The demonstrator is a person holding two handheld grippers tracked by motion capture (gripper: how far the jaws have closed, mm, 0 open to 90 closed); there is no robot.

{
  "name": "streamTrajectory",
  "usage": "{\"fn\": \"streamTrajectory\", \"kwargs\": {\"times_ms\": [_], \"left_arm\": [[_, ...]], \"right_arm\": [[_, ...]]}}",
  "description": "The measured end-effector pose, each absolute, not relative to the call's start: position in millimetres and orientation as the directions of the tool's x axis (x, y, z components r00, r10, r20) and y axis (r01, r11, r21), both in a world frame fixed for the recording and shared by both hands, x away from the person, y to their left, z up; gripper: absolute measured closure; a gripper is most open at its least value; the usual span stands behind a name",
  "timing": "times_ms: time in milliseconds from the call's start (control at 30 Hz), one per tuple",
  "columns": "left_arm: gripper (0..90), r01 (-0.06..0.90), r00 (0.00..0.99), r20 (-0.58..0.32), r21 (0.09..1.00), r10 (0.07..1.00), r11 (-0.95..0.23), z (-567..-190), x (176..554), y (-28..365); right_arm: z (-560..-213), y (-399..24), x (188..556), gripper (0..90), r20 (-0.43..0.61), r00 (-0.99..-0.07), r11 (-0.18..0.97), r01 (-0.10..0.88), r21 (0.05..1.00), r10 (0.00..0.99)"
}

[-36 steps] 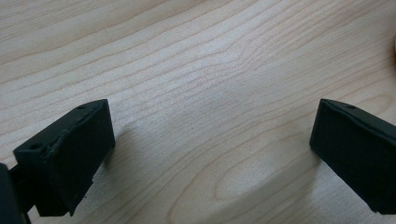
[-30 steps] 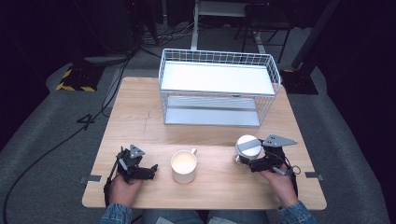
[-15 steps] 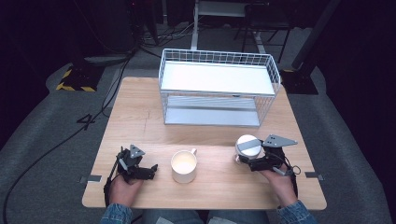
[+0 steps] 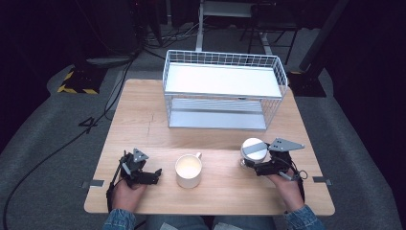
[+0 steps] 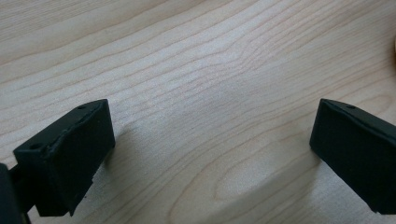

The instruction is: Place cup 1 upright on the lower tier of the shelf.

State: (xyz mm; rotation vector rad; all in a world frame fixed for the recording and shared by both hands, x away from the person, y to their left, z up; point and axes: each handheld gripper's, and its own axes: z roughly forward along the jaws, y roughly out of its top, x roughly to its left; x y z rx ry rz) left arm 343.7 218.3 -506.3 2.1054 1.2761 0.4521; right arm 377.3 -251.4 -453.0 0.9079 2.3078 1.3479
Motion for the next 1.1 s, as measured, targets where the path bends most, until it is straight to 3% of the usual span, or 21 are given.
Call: {"fn": "streamTrajectory", "kwargs": {"times_ms": [1100], "left_arm": [[0.5,0.666,0.473,-0.028,0.666,0.881,-0.337,-506.1,343.7,218.6]], "right_arm": [[-407.0,-222.7,425.9,7.1,0.054,-0.751,0.303,0.33,0.894,0.658]]}}
